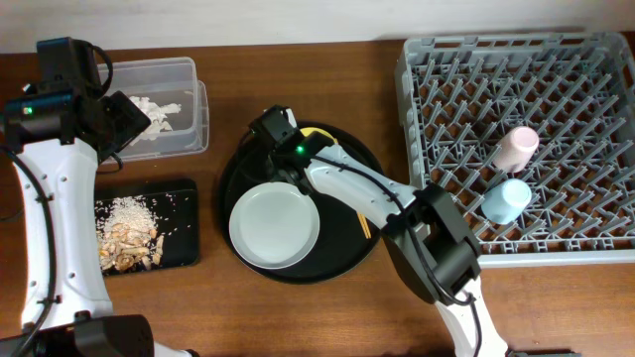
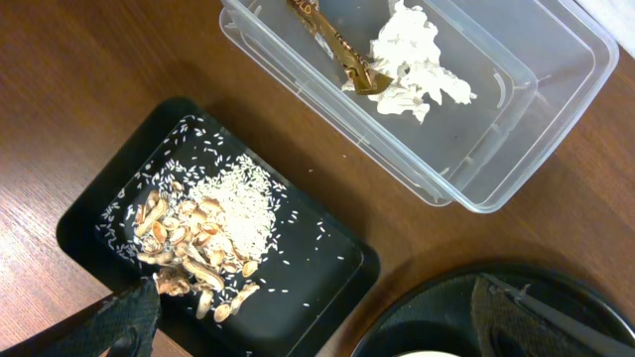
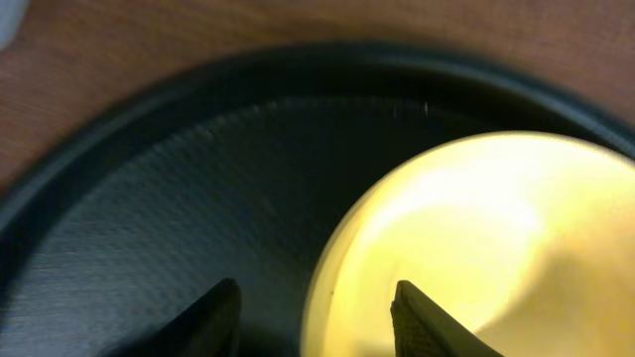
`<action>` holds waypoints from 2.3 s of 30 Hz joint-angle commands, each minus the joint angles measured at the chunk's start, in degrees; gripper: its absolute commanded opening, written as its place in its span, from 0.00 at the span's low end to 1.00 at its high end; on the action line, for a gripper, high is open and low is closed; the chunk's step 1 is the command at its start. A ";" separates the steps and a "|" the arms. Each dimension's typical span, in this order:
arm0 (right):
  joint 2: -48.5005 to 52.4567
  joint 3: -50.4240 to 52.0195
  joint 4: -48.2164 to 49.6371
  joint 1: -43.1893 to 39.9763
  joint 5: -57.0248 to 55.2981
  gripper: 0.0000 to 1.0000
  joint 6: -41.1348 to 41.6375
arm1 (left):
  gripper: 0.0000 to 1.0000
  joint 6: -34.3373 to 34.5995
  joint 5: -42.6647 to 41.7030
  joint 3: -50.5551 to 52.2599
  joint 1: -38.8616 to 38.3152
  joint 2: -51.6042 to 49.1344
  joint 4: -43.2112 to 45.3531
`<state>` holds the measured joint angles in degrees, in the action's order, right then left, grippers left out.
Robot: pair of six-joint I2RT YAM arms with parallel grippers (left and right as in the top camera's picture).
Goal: Sort waste into correct bins and load items into the dishwasher rack
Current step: 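Return the right gripper to the tray and grasp the yellow bowl, then carry the yellow bowl to the rack's far corner and place it inverted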
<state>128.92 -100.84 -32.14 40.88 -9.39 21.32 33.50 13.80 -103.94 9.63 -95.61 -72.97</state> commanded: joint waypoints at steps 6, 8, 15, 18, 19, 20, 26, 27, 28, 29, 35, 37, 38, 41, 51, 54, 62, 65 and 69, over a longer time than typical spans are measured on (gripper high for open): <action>1.38 -0.66 -0.81 0.42 -1.38 0.25 1.68 | 0.99 0.35 0.59 -0.46 0.28 0.72 0.07; 0.57 -2.23 -2.99 0.39 -1.38 0.14 1.70 | 0.99 0.33 0.59 -0.46 0.28 0.72 0.07; -3.67 -18.88 -16.04 -1.16 -1.44 0.04 0.35 | 0.99 0.35 0.59 -0.46 0.28 0.72 0.07; -5.07 -29.51 -24.70 -5.05 -1.68 0.04 -0.04 | 0.99 0.35 0.59 -0.46 0.28 0.72 0.07; -5.31 -32.94 -27.50 -6.84 -1.18 0.04 -0.04 | 0.99 0.35 0.59 -0.46 0.28 0.72 0.07; -5.49 -36.00 -29.99 -8.90 -0.39 0.04 -0.07 | 0.99 0.35 0.59 -0.46 0.28 0.72 0.07; -5.49 -45.75 -37.66 -26.77 20.17 0.04 -7.93 | 0.99 0.35 0.59 -0.46 0.28 0.72 0.07; -5.44 -45.68 -38.18 -31.19 26.25 0.04 -9.16 | 0.99 0.33 0.59 -0.46 0.28 0.72 0.07; -4.96 -45.20 -38.93 -37.05 33.44 0.04 -9.16 | 0.99 0.33 0.59 -0.46 0.28 0.72 0.07; -4.72 -44.87 -39.30 -40.26 37.57 0.04 -9.18 | 0.99 0.35 0.59 -0.46 0.28 0.72 0.07; -0.26 -41.31 -37.94 -58.62 64.02 0.04 -15.58 | 0.99 0.35 0.59 -0.46 0.28 0.72 0.07; 1.16 -40.02 -35.50 -61.53 68.91 0.04 -15.58 | 0.99 0.35 0.59 -0.46 0.28 0.72 0.07; 2.03 -39.32 -33.31 -62.88 72.83 0.04 -15.61 | 0.99 0.35 0.59 -0.46 0.28 0.72 0.07; 5.31 -38.32 -25.59 -65.59 84.85 0.04 -15.13 | 0.99 0.35 0.59 -0.46 0.28 0.72 0.09; 12.61 -38.21 -17.92 -66.42 81.07 0.04 -5.79 | 0.99 0.35 0.59 -0.46 0.28 0.72 0.07; 14.10 -38.18 -16.63 -66.47 80.85 0.04 -5.09 | 0.99 0.35 0.59 -0.46 0.28 0.72 0.07; 18.80 -38.01 -15.74 -66.66 79.17 0.04 -1.57 | 0.99 0.35 0.59 -0.46 0.28 0.72 0.07; 19.10 -38.01 -15.56 -67.34 79.12 0.04 -1.29 | 0.99 0.35 0.59 -0.46 0.28 0.72 0.07; 18.86 -38.03 -15.67 -69.00 79.14 0.04 -0.46 | 0.99 0.35 0.59 -0.46 0.28 0.72 0.07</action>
<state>145.73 -139.28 -47.09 -26.20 72.31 19.35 33.50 13.80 -103.94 9.63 -95.61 -72.99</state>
